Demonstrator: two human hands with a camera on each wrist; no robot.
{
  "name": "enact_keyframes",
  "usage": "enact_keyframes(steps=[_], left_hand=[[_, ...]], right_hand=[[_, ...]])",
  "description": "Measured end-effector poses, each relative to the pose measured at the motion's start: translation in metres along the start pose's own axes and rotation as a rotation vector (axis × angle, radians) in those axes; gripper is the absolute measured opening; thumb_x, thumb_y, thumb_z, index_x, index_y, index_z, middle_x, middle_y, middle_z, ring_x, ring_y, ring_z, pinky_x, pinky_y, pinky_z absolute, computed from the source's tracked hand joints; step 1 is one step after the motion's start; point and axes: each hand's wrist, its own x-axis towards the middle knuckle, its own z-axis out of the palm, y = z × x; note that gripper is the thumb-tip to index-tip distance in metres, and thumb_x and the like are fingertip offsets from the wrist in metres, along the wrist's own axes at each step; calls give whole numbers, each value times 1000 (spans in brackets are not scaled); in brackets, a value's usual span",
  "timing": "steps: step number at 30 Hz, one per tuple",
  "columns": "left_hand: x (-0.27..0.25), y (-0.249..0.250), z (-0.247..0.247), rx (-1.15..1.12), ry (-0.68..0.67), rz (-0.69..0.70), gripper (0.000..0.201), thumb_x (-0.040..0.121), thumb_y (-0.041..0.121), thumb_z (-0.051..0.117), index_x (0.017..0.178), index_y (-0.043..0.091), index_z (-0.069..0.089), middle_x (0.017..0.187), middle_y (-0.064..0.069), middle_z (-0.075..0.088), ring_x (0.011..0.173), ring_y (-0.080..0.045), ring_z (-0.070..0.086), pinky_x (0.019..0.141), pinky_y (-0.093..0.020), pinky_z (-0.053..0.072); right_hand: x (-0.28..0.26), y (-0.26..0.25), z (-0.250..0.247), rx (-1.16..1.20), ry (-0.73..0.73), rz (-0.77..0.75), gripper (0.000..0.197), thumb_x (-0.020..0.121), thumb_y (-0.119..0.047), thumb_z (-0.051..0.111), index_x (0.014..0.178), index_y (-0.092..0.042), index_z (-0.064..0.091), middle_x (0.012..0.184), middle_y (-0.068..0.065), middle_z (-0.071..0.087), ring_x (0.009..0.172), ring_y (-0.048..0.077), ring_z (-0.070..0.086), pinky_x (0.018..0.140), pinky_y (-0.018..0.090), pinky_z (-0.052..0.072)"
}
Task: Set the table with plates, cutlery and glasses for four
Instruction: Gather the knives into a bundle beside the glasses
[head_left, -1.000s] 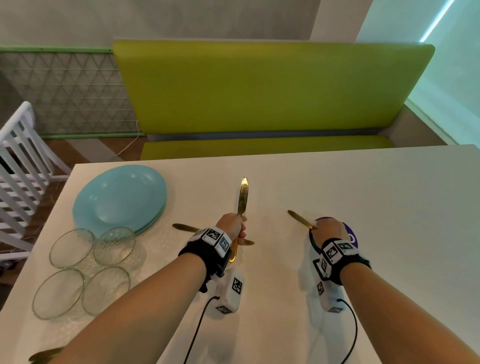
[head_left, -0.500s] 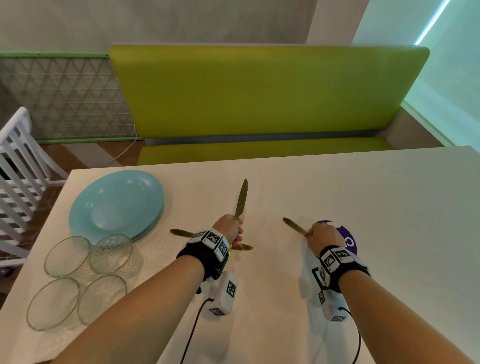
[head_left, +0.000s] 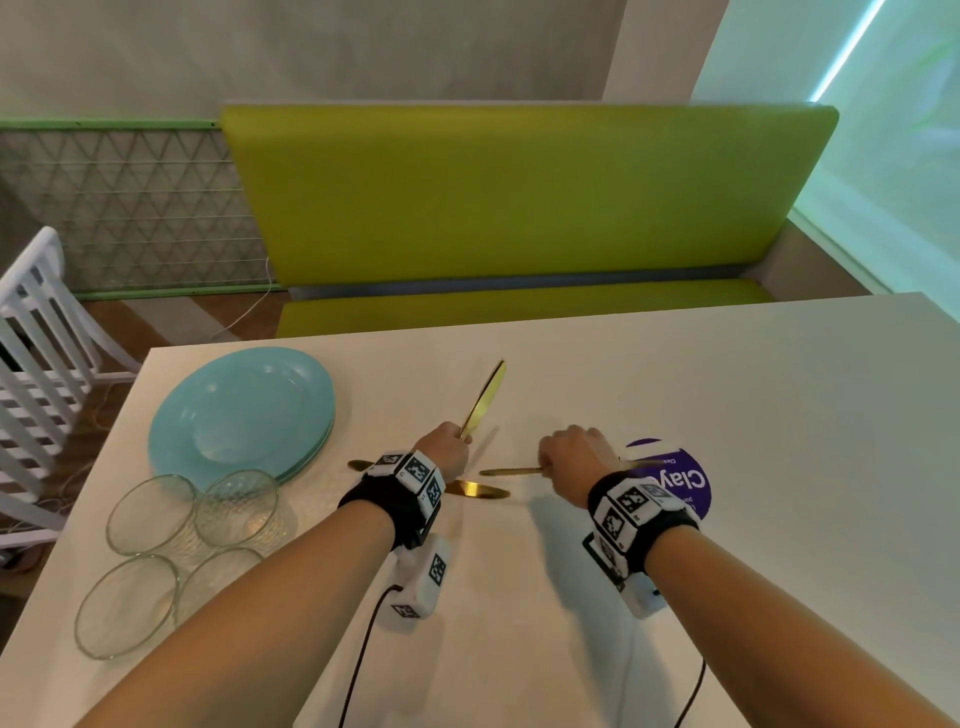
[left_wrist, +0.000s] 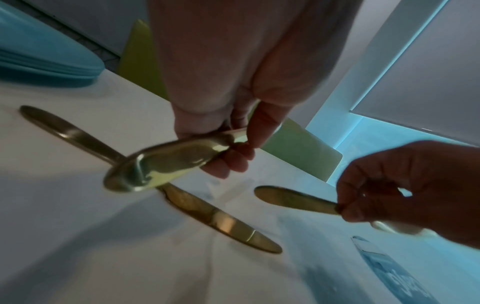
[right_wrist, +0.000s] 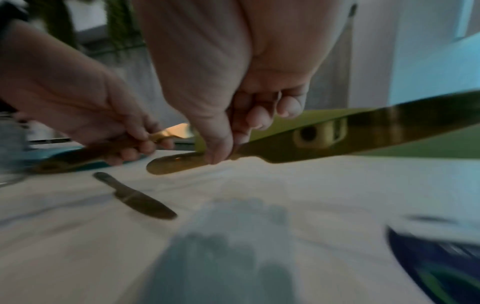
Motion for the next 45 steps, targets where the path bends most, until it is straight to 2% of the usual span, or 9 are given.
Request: enact_keyframes(steps=[5,10,13,19,23,27,34,41,45], left_hand=[[-14,2,-4,86,-134,48,37,84,4,46,120,12,52,84,-5,55,72,-19,53,64,-25,45],[-27,0,-2,141,-258,133,19,81,-4,54,94,9,59,75,0,54,67,-10,49,56,-16,44],[-28,-6,0,76,-301,137,27,82,-10,53,104,1,62,80,-1,57,66,-6,51,66,-19,47],[-27,-11,-5,-12,-280,108,23,82,-10,53,75,12,57,73,-4,58,71,-17,57,81,-32,53],[-32,-14,-11,-62,-279,92,25,84,-10,51,69,11,54,69,-4,55,62,-12,53,64,-20,48],[-32,-18,-17,-132,-270,105,25,84,-10,50,72,11,55,71,-4,56,64,-12,53,63,-19,48],[-30,-10,-22,-243,-195,122,28,87,-10,47,74,14,51,66,0,51,51,-5,52,48,-13,44],[-33,-4,-16,-308,-195,109,30,85,-18,39,94,9,47,79,-3,56,64,-11,52,52,-20,41],[-34,-4,-20,-329,-179,81,29,86,-16,38,85,11,49,78,-3,55,64,-12,51,54,-22,40]], right_hand=[[0,-39,-27,-186,3,-232,23,93,-16,48,109,-17,64,113,3,64,112,24,49,93,35,36],[2,-58,-41,-259,-53,-282,26,94,-15,46,112,-16,65,111,5,64,112,24,49,90,34,37],[1,-65,-47,-238,-68,-300,27,95,-16,45,113,-15,65,111,6,64,109,25,50,91,35,39],[2,-76,-55,-268,-62,-347,27,95,-16,44,112,-12,65,113,9,62,111,26,49,87,34,40],[4,-81,-54,-272,-59,-384,26,96,-17,44,110,-11,65,110,9,62,109,26,49,83,32,40],[5,-82,-54,-224,0,-392,26,95,-17,44,108,-13,67,108,9,62,106,26,52,82,33,40],[7,-73,-49,5,174,-165,24,92,-24,50,110,-15,64,111,4,63,108,23,57,91,32,40],[3,-73,-47,8,186,23,27,91,-36,50,106,-18,64,103,3,67,99,23,61,85,32,40],[4,-77,-44,69,137,86,31,93,-39,46,101,-16,66,98,4,69,95,23,63,82,31,40]])
